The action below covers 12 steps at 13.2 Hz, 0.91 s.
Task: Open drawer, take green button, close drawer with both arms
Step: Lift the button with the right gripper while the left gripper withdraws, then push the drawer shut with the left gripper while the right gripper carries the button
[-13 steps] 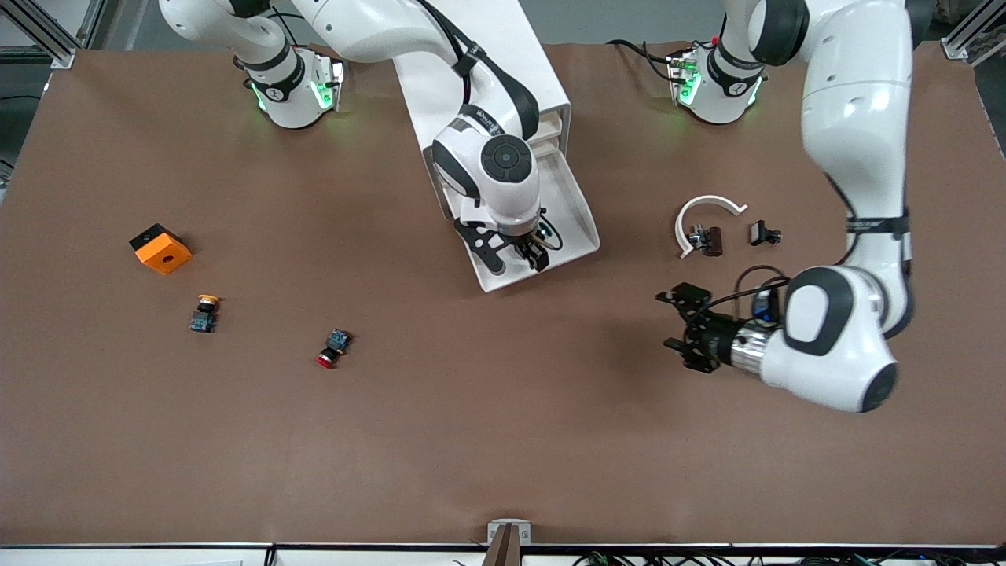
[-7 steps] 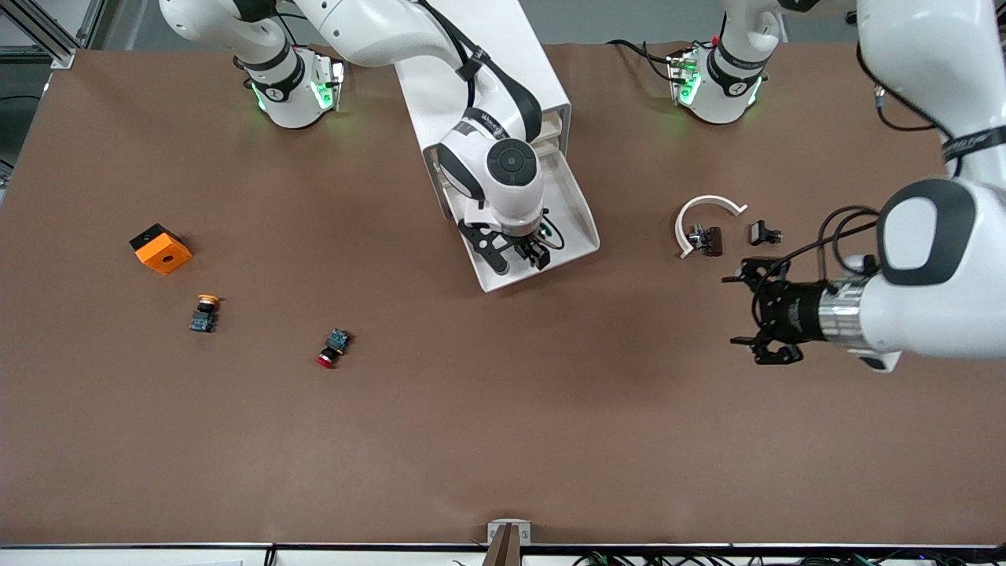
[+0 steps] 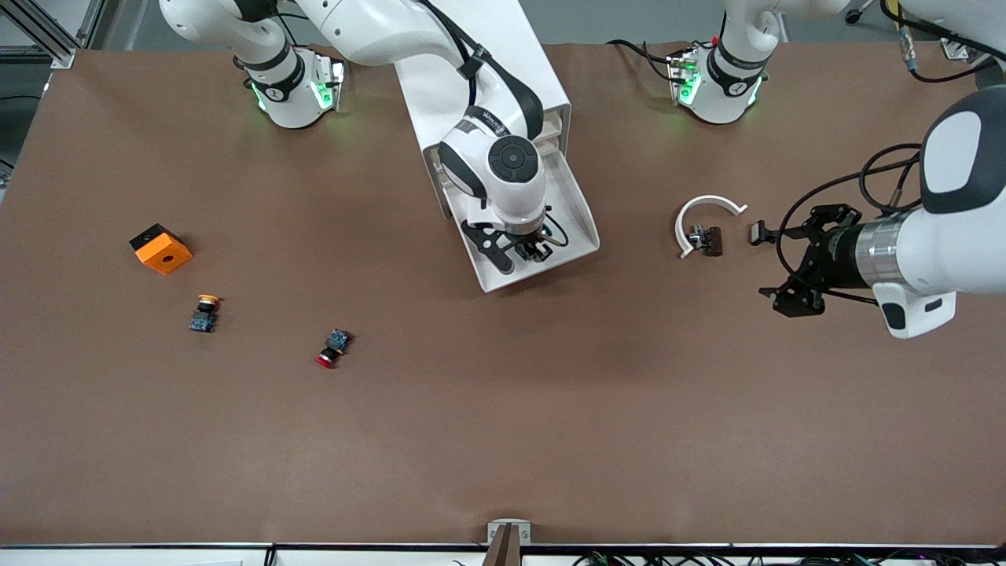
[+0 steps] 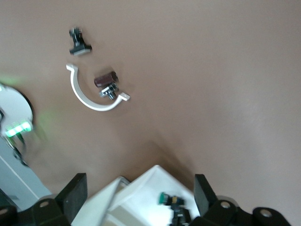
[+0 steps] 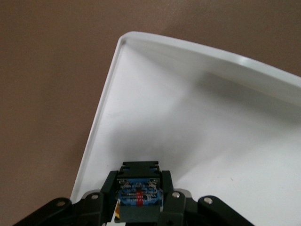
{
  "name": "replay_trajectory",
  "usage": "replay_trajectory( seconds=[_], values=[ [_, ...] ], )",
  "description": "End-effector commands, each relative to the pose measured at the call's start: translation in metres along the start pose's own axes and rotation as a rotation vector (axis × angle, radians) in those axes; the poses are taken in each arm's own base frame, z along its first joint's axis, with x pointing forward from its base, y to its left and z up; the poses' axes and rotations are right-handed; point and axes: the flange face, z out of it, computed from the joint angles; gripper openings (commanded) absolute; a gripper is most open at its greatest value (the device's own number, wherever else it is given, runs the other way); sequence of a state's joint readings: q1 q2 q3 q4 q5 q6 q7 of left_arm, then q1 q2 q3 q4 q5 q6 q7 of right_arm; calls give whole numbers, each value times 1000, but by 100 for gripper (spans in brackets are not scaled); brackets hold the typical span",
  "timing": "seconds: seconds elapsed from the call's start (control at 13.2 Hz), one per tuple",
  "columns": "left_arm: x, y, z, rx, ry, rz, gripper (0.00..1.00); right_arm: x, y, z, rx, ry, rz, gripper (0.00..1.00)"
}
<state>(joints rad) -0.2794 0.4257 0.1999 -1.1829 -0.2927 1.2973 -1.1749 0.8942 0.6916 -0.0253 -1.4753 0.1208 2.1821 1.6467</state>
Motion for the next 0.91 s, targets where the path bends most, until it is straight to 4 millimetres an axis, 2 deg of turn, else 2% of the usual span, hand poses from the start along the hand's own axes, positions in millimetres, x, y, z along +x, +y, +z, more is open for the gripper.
replay_trajectory(
  seconds=[0.0,0.15,0.23,0.38,0.45,0.6,0.68,0.75,0.83],
  values=[
    [-15,0,12,37,27,137,100,-1,-10,-13,26,-19,1,15],
    [-30,15,33,19,33,248,100,3,-14,-25,36,-25,10,16],
    [-40,24,47,3,44,286,100,5,-16,-38,28,-27,12,16],
    [-63,42,84,1,130,355,100,24,-20,-64,-14,-30,28,16],
    [-71,52,108,2,173,407,100,38,-20,-72,-39,-32,40,16],
    [-82,70,159,-4,228,527,100,83,-10,-131,-38,-76,-22,16],
    [-89,81,179,-25,237,564,100,106,-1,-150,-59,-129,-70,16],
    [-100,96,208,-19,237,596,100,131,14,-167,-103,-162,-129,16],
    [-118,108,233,-12,250,632,100,144,24,-176,-130,-171,-164,16]
  ],
)
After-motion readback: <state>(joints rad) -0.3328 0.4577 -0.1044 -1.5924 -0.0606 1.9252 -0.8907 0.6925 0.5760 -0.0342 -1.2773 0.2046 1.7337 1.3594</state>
